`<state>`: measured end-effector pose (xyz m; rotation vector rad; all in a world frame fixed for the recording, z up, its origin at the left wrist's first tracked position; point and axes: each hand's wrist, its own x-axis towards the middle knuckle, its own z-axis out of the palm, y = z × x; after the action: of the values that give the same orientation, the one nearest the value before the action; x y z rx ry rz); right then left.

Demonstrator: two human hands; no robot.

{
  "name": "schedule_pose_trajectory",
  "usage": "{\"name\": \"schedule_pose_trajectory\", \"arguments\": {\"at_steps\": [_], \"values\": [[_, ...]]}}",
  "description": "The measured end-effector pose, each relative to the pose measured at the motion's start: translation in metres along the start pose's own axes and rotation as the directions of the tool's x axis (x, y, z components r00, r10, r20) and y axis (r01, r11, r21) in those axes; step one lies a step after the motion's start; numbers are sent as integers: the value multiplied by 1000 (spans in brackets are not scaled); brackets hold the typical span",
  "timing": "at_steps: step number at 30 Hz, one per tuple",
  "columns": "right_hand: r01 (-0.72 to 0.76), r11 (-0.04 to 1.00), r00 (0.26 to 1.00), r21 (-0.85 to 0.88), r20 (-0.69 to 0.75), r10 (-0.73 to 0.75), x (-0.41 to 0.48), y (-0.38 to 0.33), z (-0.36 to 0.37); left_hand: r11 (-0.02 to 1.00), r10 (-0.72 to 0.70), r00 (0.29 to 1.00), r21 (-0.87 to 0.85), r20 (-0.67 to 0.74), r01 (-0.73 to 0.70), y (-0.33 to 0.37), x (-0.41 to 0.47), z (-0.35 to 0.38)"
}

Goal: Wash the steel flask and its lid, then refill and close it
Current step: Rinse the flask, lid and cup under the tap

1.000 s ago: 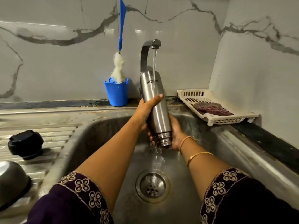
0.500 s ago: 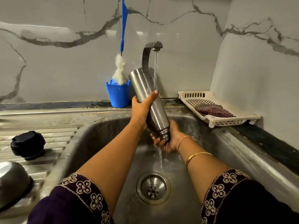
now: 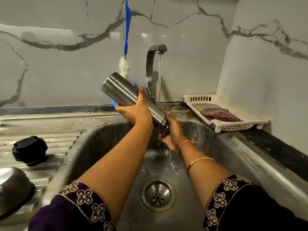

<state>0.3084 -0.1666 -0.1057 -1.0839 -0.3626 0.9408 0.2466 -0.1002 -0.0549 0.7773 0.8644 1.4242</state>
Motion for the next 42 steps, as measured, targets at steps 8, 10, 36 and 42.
{"name": "schedule_pose_trajectory", "arguments": {"at_steps": [8,10,36,42], "values": [[-363,930,930,-53,-83,358,-2,2,2,996,-52,998,70,41,49,0,4,-16],[-354,935,923,-29,-174,344,-3,0,-2,993,-16,996,116,87,6,2,2,-20],[-282,952,897,122,-317,307,-8,-5,-22,666,-258,905,741,338,-87,25,-14,-64],[-193,945,940,266,-226,255,-14,-9,-11,783,-539,824,464,175,414,35,-35,-103]]}}
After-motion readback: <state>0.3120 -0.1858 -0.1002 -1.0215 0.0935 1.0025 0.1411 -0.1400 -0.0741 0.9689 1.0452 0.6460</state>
